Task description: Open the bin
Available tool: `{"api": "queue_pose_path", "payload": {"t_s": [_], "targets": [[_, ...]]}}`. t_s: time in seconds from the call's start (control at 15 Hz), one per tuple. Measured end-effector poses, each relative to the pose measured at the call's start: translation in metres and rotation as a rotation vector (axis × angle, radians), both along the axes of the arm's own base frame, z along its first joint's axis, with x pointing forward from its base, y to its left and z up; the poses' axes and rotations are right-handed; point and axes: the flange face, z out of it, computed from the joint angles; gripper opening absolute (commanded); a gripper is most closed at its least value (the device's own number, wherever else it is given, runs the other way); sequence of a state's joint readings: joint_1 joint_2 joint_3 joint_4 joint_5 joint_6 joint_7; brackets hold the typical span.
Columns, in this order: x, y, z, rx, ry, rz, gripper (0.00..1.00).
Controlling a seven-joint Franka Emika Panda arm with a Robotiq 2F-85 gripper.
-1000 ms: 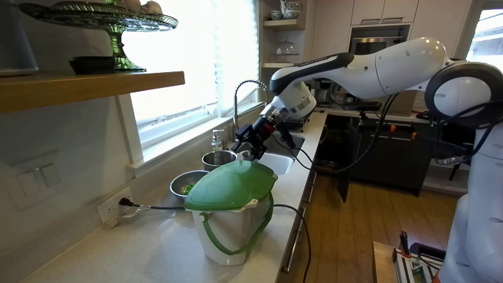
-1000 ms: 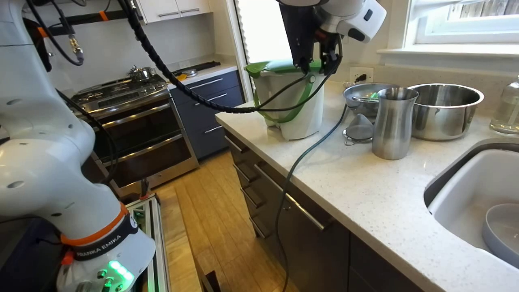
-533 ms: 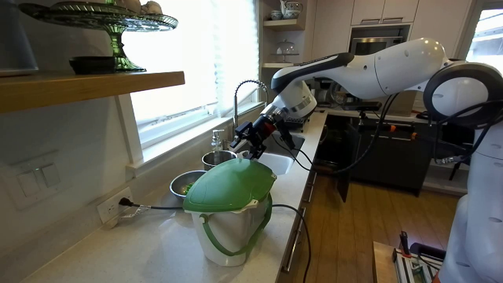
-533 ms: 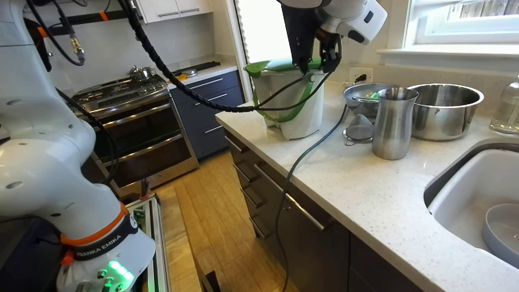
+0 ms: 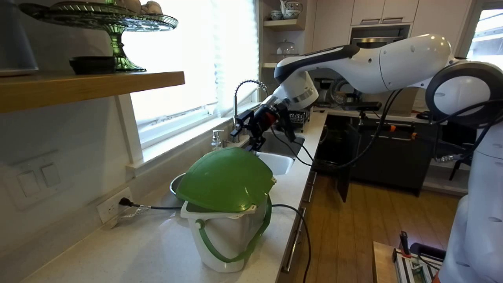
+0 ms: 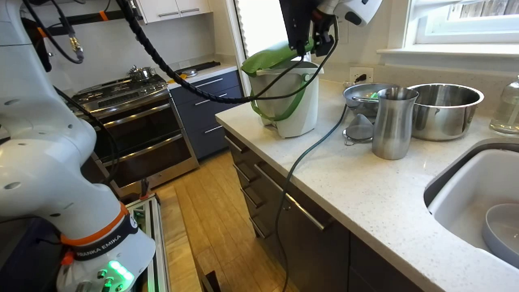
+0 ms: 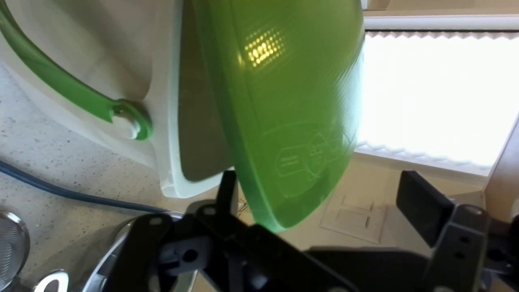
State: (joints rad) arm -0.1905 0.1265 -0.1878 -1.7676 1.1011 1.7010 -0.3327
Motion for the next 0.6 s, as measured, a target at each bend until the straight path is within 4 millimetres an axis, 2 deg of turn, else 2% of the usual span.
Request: {"api": "queue_pose_path", "payload": {"t_s": [0.33,0.6], "targets": [[-0.009,0.004,0.035,0.064,-0.038,0.071,1.00],[-0.021,0.014,0.050,0.105,-0.036,0.181,1.00]]}}
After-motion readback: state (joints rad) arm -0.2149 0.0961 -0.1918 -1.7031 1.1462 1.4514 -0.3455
